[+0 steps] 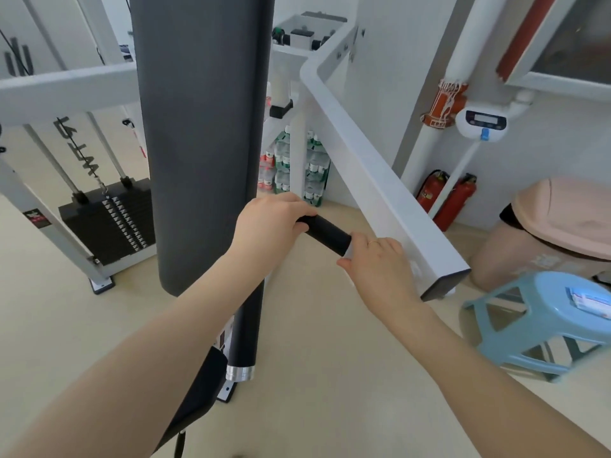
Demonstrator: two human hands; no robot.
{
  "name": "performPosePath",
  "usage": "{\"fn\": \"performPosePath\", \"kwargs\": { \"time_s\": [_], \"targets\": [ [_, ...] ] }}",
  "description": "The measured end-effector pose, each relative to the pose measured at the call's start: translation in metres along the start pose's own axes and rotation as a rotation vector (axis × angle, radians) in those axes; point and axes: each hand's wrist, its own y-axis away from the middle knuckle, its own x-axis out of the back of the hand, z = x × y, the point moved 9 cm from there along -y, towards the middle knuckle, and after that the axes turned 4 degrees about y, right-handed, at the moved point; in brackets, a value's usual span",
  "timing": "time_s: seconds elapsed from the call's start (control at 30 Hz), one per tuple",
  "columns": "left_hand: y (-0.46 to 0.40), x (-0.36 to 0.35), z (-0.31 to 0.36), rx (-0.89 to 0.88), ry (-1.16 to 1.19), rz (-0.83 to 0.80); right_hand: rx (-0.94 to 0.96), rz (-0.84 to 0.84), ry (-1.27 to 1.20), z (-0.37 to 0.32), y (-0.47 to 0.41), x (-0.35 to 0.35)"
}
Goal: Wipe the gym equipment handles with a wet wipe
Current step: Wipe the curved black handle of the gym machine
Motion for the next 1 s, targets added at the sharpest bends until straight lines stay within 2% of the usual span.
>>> {"fn": "performPosePath", "kwargs": {
  "time_s": [0.1,0.17,0.27,0.33,0.47,0.53,0.63,0.7,0.73,0.83,0.87,0.93,1.0],
  "targets": [
    [-0.004,0.003,-0.007,-0.001,0.045,-0.085,0.013,0.039,0.031,-0.028,-0.025,0.011],
    [-0.004,0.011,-0.018,0.019,0.195,-0.130,0.038,0.083,0.013,-0.046,-0.039,0.018],
    [0.000,0.027,-0.039,0.083,0.372,-0.094,0.064,0.095,-0.051,-0.042,-0.034,0.017],
    [0.003,0.027,-0.053,0.128,0.433,-0.103,-0.015,0.045,0.003,-0.025,-0.015,0.013],
    [0.015,0.007,-0.072,0.219,0.626,-0.255,-0.149,-0.020,-0.013,-0.022,-0.010,0.009],
    [0.021,0.002,-0.075,0.242,0.775,-0.294,-0.084,-0.013,-0.043,-0.052,-0.028,0.015],
    [0.029,-0.003,-0.082,0.290,0.925,-0.334,0.150,0.000,-0.104,-0.102,-0.041,0.021],
    [0.032,-0.007,-0.090,0.344,0.980,-0.357,0.217,0.013,-0.173,-0.107,-0.033,0.024],
    [0.035,-0.010,-0.093,0.367,0.998,-0.377,0.184,0.024,-0.213,-0.099,-0.029,0.025],
    [0.040,-0.017,-0.095,0.371,1.008,-0.441,-0.075,0.036,-0.298,-0.069,-0.029,0.023],
    [0.042,-0.019,-0.095,0.369,1.024,-0.457,-0.074,0.065,-0.308,-0.073,-0.031,0.026],
    [0.044,-0.023,-0.097,0.354,1.096,-0.491,0.123,0.102,-0.285,-0.106,-0.033,0.032],
    [0.049,-0.029,-0.102,0.378,1.163,-0.534,0.307,0.054,-0.296,-0.129,-0.024,0.026]
  ]
}}
